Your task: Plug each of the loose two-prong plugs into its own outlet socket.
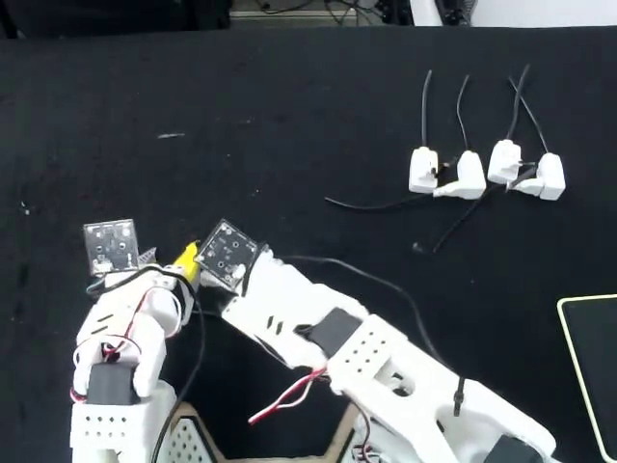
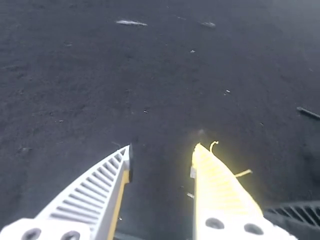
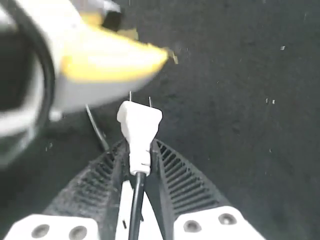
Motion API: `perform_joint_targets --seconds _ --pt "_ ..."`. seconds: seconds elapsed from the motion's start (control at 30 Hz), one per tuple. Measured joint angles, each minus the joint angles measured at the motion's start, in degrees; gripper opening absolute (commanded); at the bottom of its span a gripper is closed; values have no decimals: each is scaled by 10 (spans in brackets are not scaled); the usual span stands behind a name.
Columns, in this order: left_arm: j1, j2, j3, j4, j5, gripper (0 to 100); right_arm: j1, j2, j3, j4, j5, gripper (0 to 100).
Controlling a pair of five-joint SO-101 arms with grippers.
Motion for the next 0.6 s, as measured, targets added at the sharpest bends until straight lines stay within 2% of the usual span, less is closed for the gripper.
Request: perform_joint_targets --seconds 0.13,0.6 --pt "14 -4 18 -25 -18 205 -11 0 2 -18 -53 10" --pt "16 -4 18 -30 -21 205 -17 0 2 -21 -111 10"
